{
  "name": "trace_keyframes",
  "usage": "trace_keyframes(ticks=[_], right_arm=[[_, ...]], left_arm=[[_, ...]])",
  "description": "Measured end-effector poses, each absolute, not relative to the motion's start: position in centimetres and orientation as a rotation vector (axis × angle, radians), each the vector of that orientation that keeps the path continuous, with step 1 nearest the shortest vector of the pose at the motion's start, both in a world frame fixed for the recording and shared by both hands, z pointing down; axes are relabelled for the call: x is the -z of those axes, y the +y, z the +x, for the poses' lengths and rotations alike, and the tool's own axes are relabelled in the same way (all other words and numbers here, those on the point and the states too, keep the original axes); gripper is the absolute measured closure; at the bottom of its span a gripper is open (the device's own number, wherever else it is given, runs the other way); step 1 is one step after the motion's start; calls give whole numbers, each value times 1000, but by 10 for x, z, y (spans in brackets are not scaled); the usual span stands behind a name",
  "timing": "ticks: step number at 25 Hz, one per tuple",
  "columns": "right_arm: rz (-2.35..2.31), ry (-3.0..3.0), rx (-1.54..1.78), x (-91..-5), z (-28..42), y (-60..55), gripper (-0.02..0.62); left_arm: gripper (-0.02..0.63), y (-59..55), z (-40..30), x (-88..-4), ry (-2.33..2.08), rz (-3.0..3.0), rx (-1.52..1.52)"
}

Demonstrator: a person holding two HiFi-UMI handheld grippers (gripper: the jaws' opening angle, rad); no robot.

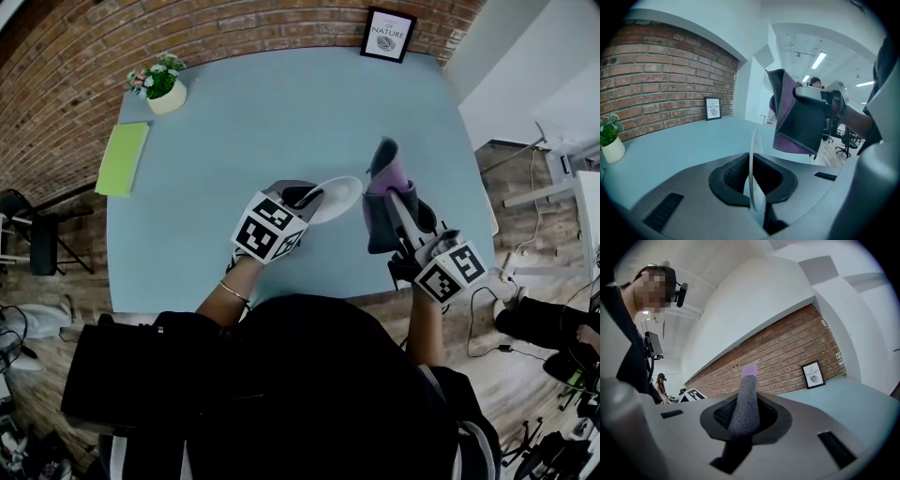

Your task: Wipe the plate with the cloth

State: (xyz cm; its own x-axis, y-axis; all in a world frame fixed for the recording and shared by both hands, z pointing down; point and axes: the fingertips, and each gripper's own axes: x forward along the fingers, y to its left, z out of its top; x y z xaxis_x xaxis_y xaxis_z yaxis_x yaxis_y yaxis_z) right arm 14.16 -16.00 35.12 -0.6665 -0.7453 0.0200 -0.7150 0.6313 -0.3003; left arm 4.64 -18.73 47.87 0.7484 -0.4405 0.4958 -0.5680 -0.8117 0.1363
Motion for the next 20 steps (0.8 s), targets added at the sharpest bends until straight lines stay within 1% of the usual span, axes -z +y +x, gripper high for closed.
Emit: trace_keyframes(ticks=[20], right_arm=[[-1229,2740,450,-352,140,-159,555]], left_arm=[[580,-194,40,-518,-791,2531,-696]])
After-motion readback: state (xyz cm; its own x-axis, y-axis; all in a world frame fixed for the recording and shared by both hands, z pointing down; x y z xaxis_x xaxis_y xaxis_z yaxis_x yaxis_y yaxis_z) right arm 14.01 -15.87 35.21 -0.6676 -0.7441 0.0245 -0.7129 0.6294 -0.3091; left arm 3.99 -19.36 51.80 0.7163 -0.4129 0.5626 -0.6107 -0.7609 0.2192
